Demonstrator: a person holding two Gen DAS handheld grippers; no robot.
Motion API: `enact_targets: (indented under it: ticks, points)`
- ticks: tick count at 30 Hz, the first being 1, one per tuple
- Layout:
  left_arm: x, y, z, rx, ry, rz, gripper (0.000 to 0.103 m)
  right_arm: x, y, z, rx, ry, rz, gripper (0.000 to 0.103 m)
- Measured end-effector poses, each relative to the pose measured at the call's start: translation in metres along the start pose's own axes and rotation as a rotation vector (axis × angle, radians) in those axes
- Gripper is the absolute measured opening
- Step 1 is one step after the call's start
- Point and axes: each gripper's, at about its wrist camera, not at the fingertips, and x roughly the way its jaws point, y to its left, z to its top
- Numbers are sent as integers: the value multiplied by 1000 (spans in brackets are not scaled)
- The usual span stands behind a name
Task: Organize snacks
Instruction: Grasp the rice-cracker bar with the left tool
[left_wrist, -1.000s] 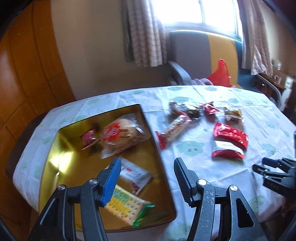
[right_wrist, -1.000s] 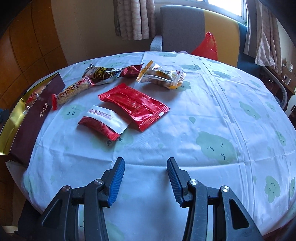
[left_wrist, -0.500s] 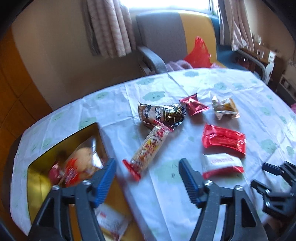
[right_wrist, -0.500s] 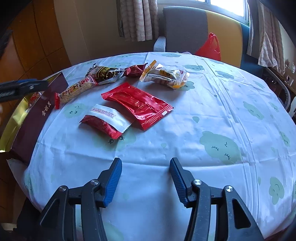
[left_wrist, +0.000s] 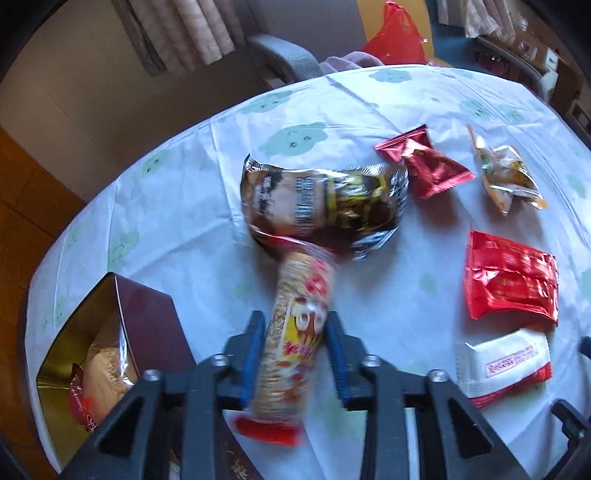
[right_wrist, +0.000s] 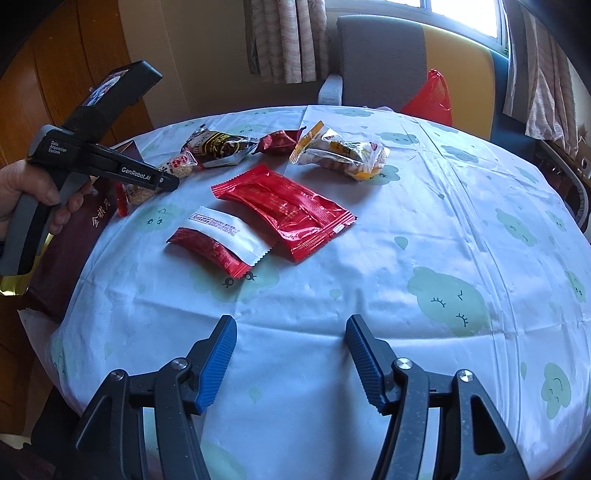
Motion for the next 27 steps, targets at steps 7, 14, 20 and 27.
enact_targets:
  ticks: [7,14,20,27]
  points:
    - [-41,-19,-25,-22,-90,-50,28,-1,-2,1,3,-5,9,63]
    - [-75,-44,-75,-96,-132,-147,28,-2,-2,0,7,-8,9,63]
    - [-77,-63,-119,-123,-111,-205,28,-4,-4,-1,15,-3,19,63]
    - [-67,-64,-132,-157,-121,-220,29,-4,-7,6,19,28,21,63]
